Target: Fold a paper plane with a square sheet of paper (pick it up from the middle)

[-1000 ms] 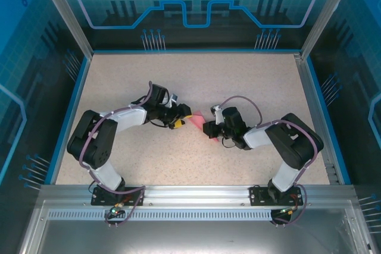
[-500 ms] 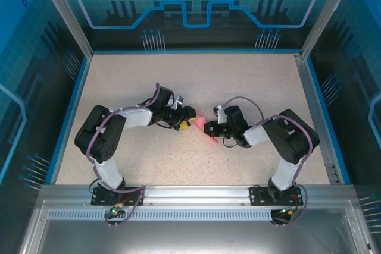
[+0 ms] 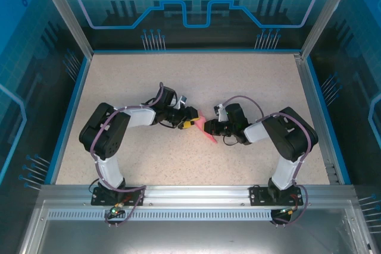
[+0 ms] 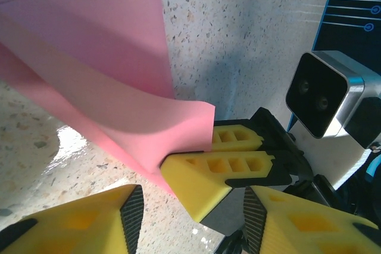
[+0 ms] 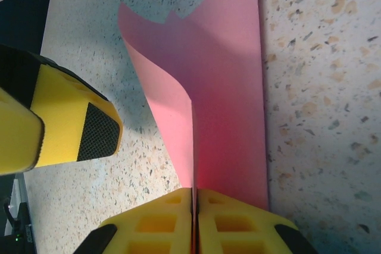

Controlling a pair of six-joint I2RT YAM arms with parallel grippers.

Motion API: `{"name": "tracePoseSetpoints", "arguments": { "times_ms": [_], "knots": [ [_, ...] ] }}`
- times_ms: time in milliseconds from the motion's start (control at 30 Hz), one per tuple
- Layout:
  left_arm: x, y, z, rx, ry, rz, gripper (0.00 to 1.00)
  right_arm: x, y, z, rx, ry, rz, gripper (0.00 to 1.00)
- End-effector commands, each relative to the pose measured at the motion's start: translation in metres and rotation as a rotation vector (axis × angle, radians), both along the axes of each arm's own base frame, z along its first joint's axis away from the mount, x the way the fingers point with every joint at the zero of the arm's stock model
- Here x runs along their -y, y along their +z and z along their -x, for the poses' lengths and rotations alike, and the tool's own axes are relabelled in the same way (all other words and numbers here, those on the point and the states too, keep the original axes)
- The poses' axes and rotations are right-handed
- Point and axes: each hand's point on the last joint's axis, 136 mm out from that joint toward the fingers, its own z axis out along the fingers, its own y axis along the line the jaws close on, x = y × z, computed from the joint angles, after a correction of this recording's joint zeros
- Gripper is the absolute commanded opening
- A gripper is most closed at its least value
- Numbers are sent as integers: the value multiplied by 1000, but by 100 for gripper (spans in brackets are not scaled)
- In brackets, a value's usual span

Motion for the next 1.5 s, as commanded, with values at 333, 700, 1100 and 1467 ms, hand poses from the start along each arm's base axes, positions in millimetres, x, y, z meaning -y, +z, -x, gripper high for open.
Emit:
{"name": "tracePoseSetpoints", "arguments": {
  "times_ms": [333,700,1100,1467],
  "knots": [
    [21,1,-7,16,-61,44,42,15,-27,3,-192,-49,27,9],
    [22,-14,-6,-16,-73,21,39,16,-31,5,-218,-41,37,11],
    [17,-27,-5,-30,-60,-23,36,16,-35,7,-238,-33,46,12],
    [14,-38,-4,-52,-55,-50,34,14,-36,7,-256,-17,41,13]
  ]
}}
